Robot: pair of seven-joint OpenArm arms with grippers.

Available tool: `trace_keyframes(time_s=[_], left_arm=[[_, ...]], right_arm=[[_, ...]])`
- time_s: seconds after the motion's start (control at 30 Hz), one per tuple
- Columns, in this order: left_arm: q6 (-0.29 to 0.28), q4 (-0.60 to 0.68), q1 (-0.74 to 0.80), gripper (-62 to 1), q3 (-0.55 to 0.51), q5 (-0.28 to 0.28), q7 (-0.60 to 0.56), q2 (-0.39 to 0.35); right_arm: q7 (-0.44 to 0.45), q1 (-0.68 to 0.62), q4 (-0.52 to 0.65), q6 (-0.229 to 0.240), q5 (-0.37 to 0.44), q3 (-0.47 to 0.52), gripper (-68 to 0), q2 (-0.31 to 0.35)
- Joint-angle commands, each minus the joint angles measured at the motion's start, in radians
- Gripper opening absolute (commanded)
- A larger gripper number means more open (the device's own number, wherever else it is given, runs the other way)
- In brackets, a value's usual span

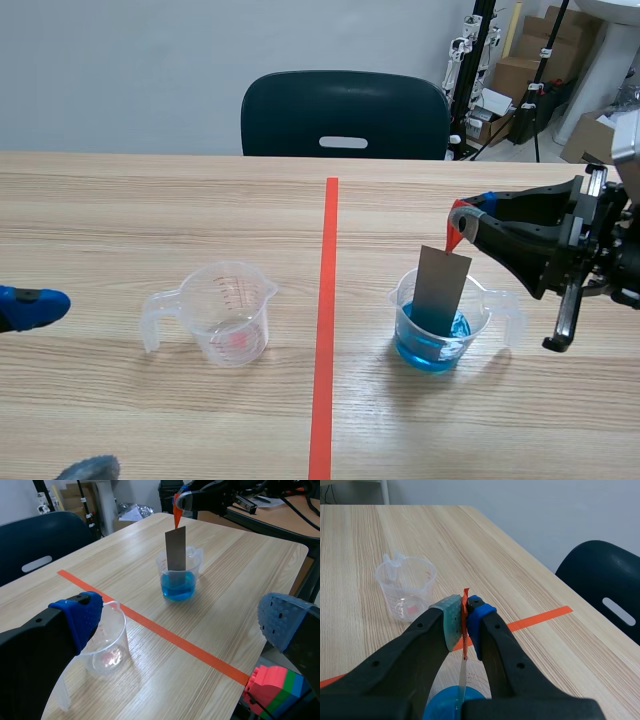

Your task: Do the redox reaction experiment. hold the plate still in the solution

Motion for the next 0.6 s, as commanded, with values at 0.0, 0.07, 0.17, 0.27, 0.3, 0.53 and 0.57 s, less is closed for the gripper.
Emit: trace_keyframes(time_s=[0.0, 0.07, 0.17, 0.27, 0.3, 0.53, 0.57], left_arm=[[-0.002, 0.017, -0.004, 1.4, 0.001, -0.013, -0.015, 0.005], [-0.004, 0.017, -0.014, 1.4, 0.003, -0.013, -0.014, 0.005], [-0.007, 0.017, -0.019, 1.4, 0.004, -0.013, -0.015, 0.005], [-0.01, 0.017, -0.019, 1.4, 0.004, -0.013, -0.014, 0.005], [-0.01, 0.017, -0.019, 1.4, 0.004, -0.013, -0.014, 0.005], [-0.01, 0.016, -0.019, 1.4, 0.004, -0.013, -0.014, 0.005], [-0.01, 0.016, -0.019, 1.4, 0.004, -0.013, -0.014, 0.005]], right_arm=[[0.023, 0.014, -0.001, 0.008, 0.018, 0.003, -67.3, 0.003], [0.023, 0.014, -0.001, 0.008, 0.018, 0.003, -67.3, 0.003], [0.023, 0.014, -0.001, 0.008, 0.018, 0.003, -67.3, 0.003], [0.023, 0.014, -0.001, 0.008, 0.018, 0.003, -67.3, 0.003], [0.023, 0.014, -0.001, 0.008, 0.018, 0.003, -67.3, 0.003], [0.023, 0.014, -0.001, 0.008, 0.018, 0.003, -67.3, 0.003], [0.023, 0.014, -0.001, 0.008, 0.018, 0.003, -67.3, 0.003]])
